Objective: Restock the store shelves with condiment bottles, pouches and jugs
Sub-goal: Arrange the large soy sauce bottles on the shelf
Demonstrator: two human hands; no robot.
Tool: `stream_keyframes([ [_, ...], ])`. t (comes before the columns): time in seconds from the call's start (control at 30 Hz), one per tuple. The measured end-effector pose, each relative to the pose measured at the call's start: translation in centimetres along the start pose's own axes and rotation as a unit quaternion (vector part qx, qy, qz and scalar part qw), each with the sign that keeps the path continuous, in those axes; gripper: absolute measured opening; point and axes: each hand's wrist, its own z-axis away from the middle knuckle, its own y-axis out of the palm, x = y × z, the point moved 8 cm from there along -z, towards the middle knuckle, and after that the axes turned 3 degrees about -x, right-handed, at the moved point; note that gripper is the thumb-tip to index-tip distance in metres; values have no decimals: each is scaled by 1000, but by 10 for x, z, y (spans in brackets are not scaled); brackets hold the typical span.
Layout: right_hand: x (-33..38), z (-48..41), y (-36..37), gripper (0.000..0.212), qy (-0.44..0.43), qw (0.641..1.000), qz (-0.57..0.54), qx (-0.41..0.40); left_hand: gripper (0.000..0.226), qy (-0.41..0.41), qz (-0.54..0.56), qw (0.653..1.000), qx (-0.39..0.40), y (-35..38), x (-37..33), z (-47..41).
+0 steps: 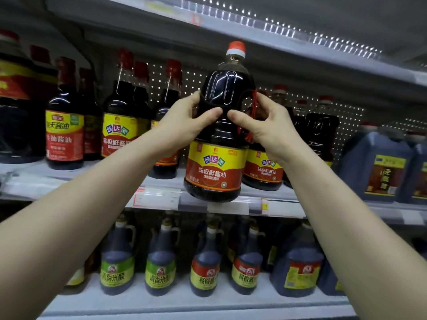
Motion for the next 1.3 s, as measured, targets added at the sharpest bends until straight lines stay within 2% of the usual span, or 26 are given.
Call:
stream_keyframes([
  [0.1,-4,-5,0,65,6,1000,-3,-3,35,-6,11,1000,2,-2,7,-6],
  [0.3,-13,-13,5,54,17,1000,-11,5,33,-7,16,1000,4,-4,22,-16],
  [0.77,-49,-38,17,69,18,999,-34,4,46,-3,-28,1000,1,-6,57,-44],
  [0.93,-62,-47,20,63,31,998,-48,10,37,-4,-40,999,-6,-5,68,-51],
  [1.1,-76,-52,22,43,50,997,-59,3,35,-23,-42,999,-12,-2,80,-56],
  [1.3,-84,-59,27,52,55,996,-64,3,27,-36,-38,998,-30,-4,91,-60],
])
